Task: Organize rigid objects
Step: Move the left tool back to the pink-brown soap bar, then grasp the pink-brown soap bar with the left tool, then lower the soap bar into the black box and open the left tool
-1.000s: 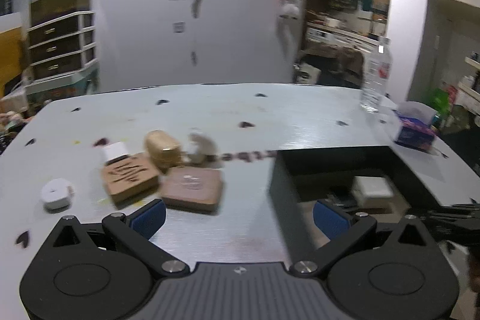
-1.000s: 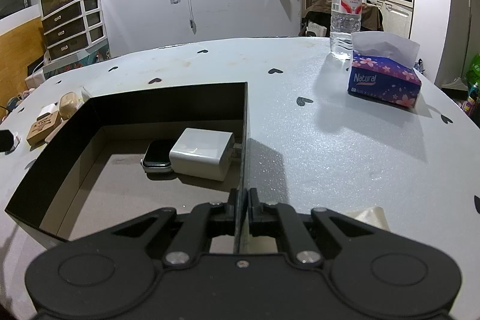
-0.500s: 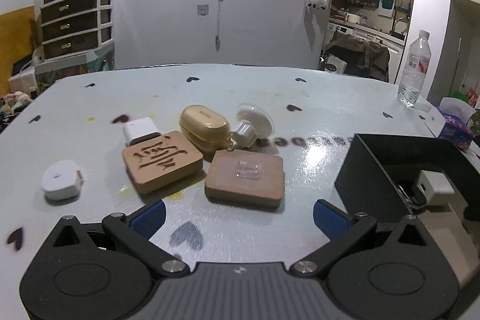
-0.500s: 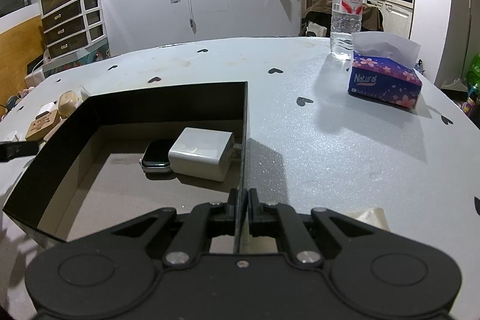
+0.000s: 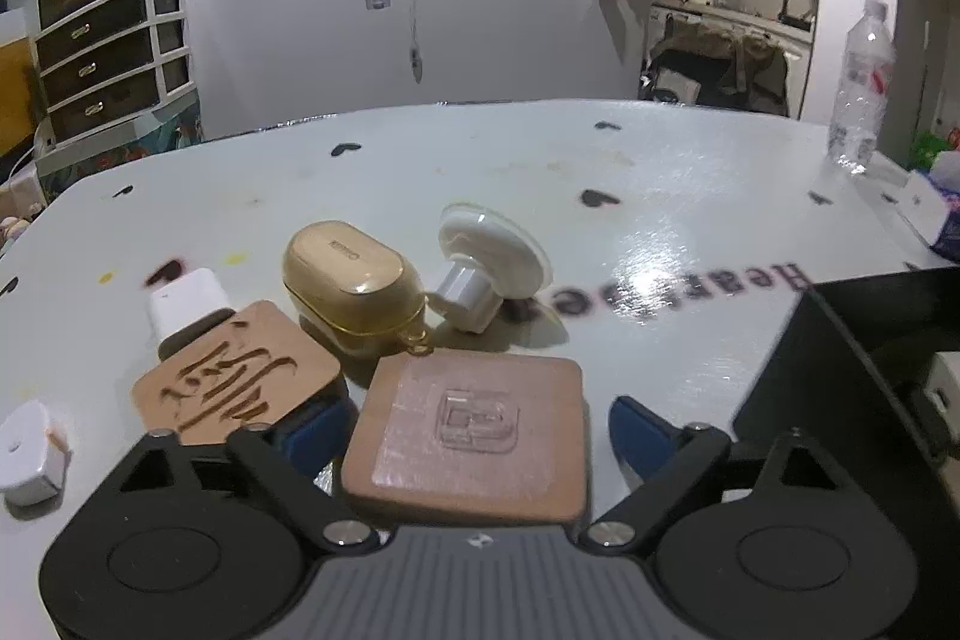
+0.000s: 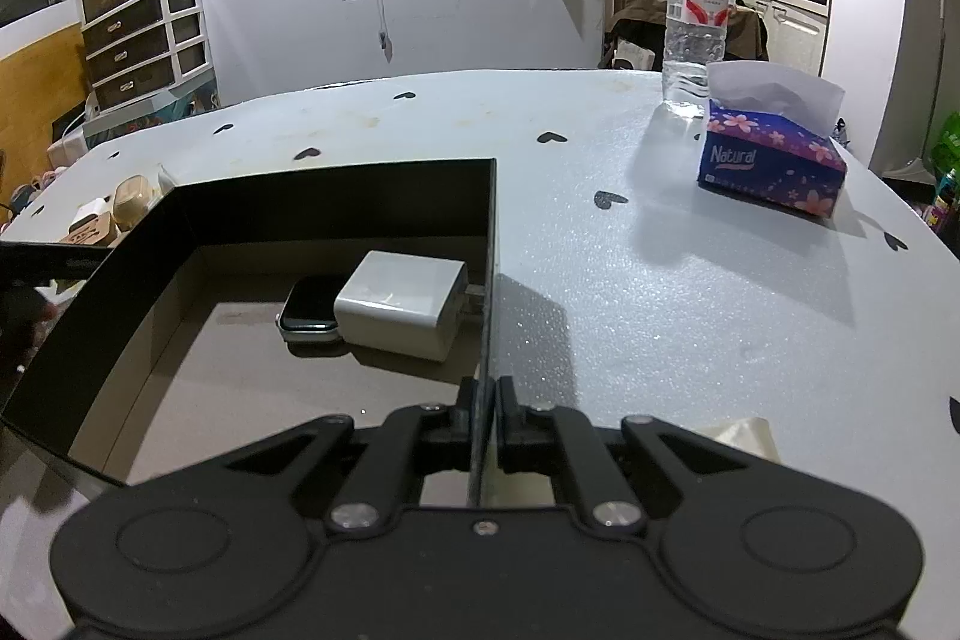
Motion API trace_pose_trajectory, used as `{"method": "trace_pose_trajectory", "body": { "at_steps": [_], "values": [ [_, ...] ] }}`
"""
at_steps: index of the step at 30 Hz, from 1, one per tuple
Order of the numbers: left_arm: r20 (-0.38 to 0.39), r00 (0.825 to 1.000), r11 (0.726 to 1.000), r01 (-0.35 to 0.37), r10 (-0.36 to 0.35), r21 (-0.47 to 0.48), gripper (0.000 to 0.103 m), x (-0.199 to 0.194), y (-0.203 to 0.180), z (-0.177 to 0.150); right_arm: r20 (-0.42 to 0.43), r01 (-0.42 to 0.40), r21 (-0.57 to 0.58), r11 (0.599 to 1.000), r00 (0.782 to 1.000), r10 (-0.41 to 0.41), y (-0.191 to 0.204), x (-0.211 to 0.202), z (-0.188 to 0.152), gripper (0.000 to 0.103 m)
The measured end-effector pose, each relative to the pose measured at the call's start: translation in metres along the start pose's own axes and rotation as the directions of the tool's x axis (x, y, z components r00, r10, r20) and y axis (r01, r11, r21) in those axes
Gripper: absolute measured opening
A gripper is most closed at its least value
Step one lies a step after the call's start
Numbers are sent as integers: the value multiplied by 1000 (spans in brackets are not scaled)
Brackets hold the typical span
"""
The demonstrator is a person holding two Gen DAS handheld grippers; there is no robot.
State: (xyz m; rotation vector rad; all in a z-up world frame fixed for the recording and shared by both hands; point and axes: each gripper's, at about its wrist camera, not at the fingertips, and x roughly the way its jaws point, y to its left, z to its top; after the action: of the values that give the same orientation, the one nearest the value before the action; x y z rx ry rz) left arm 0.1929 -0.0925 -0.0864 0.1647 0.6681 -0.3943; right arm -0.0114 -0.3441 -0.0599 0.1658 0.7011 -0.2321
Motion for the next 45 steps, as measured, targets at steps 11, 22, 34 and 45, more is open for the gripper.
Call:
{"method": "trace_pose_trajectory", "body": {
  "at_steps": [11, 22, 34, 45],
  "values": [
    [-31, 1000, 1000, 7, -6, 10, 77, -14, -5, -3, 0, -4, 4, 1000, 1000, 4, 0, 2, -1, 6],
    [-23, 999, 998, 45, -46, -43, 77, -53, -10, -24, 1, -4, 6, 1000, 1000, 4, -1, 1, -1, 6],
    [146, 964, 973, 229, -222, -34, 77, -129, -57, 16, 1, -5, 5, 1000, 1000, 5, -1, 1, -1, 6],
    [-125, 892, 901, 432, -434, -47, 77, -83, -132, 16, 2, -5, 6, 1000, 1000, 5, -1, 1, -1, 6]
  ]
}}
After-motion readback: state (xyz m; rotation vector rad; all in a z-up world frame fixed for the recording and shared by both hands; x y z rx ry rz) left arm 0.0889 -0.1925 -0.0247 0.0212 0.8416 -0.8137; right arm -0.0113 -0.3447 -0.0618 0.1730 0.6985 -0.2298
